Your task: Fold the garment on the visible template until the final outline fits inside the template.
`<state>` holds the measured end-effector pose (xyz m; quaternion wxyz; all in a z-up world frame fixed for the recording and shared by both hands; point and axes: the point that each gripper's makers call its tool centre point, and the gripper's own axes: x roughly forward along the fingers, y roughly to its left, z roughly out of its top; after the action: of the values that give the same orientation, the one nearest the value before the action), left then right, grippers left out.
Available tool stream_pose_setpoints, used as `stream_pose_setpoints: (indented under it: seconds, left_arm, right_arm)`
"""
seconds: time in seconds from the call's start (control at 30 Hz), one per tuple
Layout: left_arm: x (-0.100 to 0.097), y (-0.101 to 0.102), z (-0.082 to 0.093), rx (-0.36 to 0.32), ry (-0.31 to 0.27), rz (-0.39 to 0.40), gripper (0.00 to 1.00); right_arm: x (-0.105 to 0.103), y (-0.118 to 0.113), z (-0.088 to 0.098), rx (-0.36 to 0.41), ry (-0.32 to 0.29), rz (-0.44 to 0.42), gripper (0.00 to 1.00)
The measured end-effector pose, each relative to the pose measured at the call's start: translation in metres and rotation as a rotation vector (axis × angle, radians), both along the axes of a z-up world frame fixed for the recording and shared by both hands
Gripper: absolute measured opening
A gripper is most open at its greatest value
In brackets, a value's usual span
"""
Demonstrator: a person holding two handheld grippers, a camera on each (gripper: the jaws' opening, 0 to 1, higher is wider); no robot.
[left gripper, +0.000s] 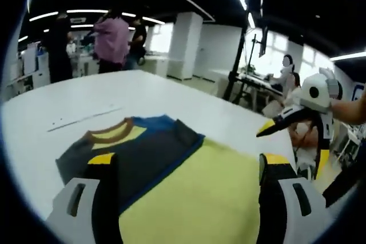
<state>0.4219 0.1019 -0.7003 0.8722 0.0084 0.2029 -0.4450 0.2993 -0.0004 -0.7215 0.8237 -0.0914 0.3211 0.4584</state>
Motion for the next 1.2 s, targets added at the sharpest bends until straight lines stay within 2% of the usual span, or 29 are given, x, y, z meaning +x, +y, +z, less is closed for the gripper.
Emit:
stream_pose_setpoints:
  seconds: [0.2,0.47,0.57,0.67,0.8,0.87,1.07,1.2]
  left_arm:
    - [-0.03,0.02,0.0,0.033,0.004,-0.018,0.99]
    - [-0.075,0.047,-0.015,0.09,0.043,-0.05,0.98]
    - [-0.086,0.055,-0.019,0.11,0.048,-0.043,0.96]
    - [-0.1,0.066,-0.024,0.14,0.051,-0.051,0.96]
    - [-0.119,0.08,-0.029,0.189,0.027,-0.07,0.93]
    - [-0.126,0.084,-0.032,0.193,0.03,-0.07,0.93]
    - [-0.146,0.096,-0.051,0.23,0.067,-0.054,0.86]
    - [-0.155,0.103,-0.061,0.237,0.096,-0.039,0.74]
  right_arm:
    - [-0.008,-0.002,-0.007,-0.044,0.011,0.021,0.97]
    - [-0.016,-0.01,-0.017,-0.102,0.027,0.035,0.93]
    - [-0.02,-0.012,-0.02,-0.113,0.034,0.04,0.92]
    - [-0.024,-0.015,-0.024,-0.131,0.041,0.039,0.88]
    - [-0.03,-0.02,-0.03,-0.169,0.04,0.043,0.86]
    - [-0.031,-0.021,-0.032,-0.171,0.044,0.038,0.85]
    - [-0.041,-0.027,-0.043,-0.204,0.062,0.044,0.79]
    - [-0.043,-0.031,-0.049,-0.235,0.047,0.048,0.7]
